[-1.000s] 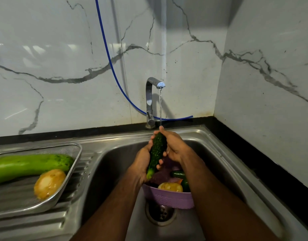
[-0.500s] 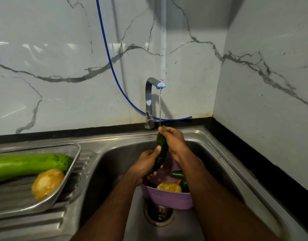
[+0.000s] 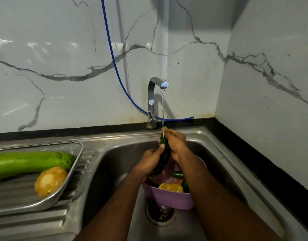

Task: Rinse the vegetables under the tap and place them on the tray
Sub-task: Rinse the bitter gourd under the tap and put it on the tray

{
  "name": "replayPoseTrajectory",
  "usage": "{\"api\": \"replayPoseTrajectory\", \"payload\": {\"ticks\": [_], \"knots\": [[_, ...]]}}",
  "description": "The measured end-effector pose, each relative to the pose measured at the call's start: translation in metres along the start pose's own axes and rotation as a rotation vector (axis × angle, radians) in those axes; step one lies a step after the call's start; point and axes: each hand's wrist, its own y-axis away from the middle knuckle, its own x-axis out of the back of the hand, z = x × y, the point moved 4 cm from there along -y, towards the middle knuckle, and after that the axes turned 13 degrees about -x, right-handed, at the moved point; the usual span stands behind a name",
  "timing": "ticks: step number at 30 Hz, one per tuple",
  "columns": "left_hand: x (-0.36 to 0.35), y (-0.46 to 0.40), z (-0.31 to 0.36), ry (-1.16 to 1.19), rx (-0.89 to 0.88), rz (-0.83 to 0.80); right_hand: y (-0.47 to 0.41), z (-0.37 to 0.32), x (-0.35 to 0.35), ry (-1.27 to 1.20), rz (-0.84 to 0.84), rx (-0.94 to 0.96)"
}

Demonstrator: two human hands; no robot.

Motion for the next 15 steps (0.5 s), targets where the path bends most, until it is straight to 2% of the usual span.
{"api": "replayPoseTrajectory", "payload": {"ticks": [2, 4, 8, 11, 13, 15], "knots": [[-0.004, -0.003, 0.001, 0.006, -0.094, 0.049, 0.000, 0.001, 0.001, -0.029, -0.046, -0.026], [-0.004, -0.004, 0.003, 0.050, -0.084, 0.076, 0.003, 0.001, 0.000, -0.090, -0.211, -0.082], [0.000, -0.005, 0.004, 0.472, 0.052, 0.001, 0.017, 0.002, -0.002, -0.080, -0.481, -0.175], [0.003, -0.006, 0.008, 0.571, 0.028, -0.043, 0.020, 0.004, -0.009, 0.034, -0.411, -0.168], [0.004, -0.006, 0.004, 0.486, 0.006, -0.006, 0.020, 0.004, -0.014, 0.023, -0.320, -0.153], [0.008, -0.009, -0.005, 0.369, -0.019, 0.074, 0.016, 0.000, -0.013, -0.092, -0.227, -0.107]]}}
